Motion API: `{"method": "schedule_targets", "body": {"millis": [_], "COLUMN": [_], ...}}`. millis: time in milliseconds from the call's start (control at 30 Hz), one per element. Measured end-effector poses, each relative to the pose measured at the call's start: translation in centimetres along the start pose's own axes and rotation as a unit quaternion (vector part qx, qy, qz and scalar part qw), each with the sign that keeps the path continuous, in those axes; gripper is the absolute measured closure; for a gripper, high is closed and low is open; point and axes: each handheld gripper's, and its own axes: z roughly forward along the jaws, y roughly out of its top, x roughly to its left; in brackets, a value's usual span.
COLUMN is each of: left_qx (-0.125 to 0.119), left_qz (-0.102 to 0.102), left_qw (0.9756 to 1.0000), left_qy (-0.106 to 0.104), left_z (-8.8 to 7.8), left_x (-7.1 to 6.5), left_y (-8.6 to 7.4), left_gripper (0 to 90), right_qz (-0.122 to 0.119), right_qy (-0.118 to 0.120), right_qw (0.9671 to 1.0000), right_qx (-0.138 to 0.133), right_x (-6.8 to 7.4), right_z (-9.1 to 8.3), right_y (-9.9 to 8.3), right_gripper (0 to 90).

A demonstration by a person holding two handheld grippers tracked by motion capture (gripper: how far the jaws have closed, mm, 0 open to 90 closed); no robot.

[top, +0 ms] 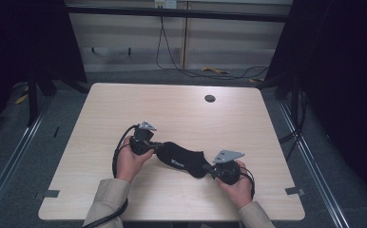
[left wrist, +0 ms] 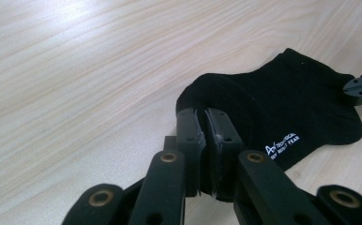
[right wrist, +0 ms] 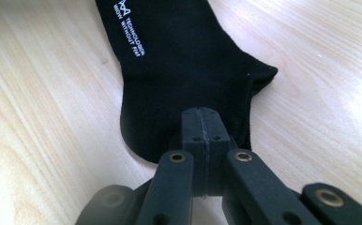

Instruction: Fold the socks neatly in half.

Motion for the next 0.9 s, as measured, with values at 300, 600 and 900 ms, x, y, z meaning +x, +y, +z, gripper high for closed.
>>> {"method": "schedule_targets", "body": {"millis": [300,600,900], "left_qx": [0.007,0.000,-0.003], "left_qz": [0.020,0.022,0.031], "left_qw": [0.9998,0.9996,0.9994], "left_qy": [-0.006,-0.015,-0.011], "left_z": [0.0,-0.2,-0.7], "left_x": [-0.4,-0.7,-1.0], "left_y": [0.6,0.8,1.2], "left_gripper": [84.5,84.5,84.5], "right_qz": [-0.021,-0.028,-0.049], "right_qy": [0.005,0.013,0.007], "right_qw": [0.9995,0.9995,0.9987], "right_qx": [-0.024,-0.004,0.008], "right_x": [1.2,1.6,2.1], "right_z": [1.9,6.3,6.3], "right_y": [3.2,5.1,5.4], "right_gripper": [90.0,90.0,90.0]}}
